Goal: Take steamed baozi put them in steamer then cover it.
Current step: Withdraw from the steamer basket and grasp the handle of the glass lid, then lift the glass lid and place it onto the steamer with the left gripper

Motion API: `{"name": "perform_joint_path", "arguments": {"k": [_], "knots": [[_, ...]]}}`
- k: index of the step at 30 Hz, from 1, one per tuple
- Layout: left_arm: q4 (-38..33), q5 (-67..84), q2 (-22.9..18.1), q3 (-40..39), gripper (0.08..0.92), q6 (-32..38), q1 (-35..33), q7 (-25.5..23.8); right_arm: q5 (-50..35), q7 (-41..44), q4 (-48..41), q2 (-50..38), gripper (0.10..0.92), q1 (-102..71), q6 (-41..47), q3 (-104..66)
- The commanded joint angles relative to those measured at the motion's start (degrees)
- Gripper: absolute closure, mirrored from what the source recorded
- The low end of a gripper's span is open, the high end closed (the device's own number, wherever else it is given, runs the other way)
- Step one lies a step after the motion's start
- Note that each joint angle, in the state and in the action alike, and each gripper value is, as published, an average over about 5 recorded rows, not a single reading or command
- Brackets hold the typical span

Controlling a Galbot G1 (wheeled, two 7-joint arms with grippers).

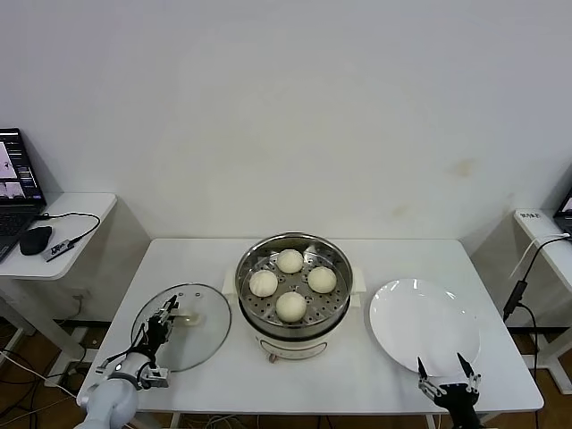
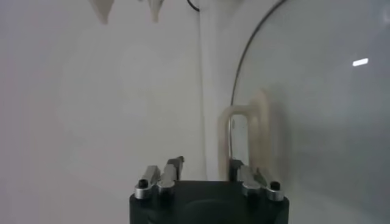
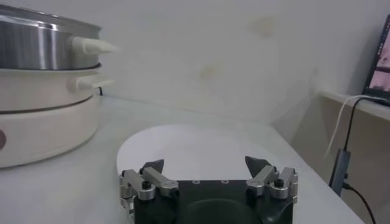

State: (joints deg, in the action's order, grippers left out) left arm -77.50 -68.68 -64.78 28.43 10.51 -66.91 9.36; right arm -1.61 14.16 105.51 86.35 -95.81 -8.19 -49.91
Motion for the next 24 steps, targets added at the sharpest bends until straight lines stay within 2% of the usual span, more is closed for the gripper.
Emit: {"name": "perform_joint_path", "arguments": {"k": [1,6,11,19,24], "knots": [[-0.24,0.44,0.01,0.60,0.692,1.12,-0.18,2.69,0.01,0.03,0.08,-0.11,0.203,0.03,0.02,0.05],[-4.47,1.46,0.40,2.23,0.832,0.56,-2.60,4.56,0.05,0.08,0.21,-0.20,0.203,-0.03,0.02,0.07],[-11.27,3.06,1.61,5.18,0.853,-4.04,-6.23,3.86,0.26,0.13,0.46,-0.13,0.203,-0.07,0.03,0.21],[-25.68,6.21,5.06,10.97,0.853,-13.15,-12.38,-4.43,0.95,0.22,0.77,-0.03,0.203,-0.11,-0.06,0.66],[-32.67,6.37,7.10,13.56,0.853,-15.91,-13.98,-10.50,1.42,0.27,1.12,-0.15,0.203,-0.27,-0.22,1.07]]}}
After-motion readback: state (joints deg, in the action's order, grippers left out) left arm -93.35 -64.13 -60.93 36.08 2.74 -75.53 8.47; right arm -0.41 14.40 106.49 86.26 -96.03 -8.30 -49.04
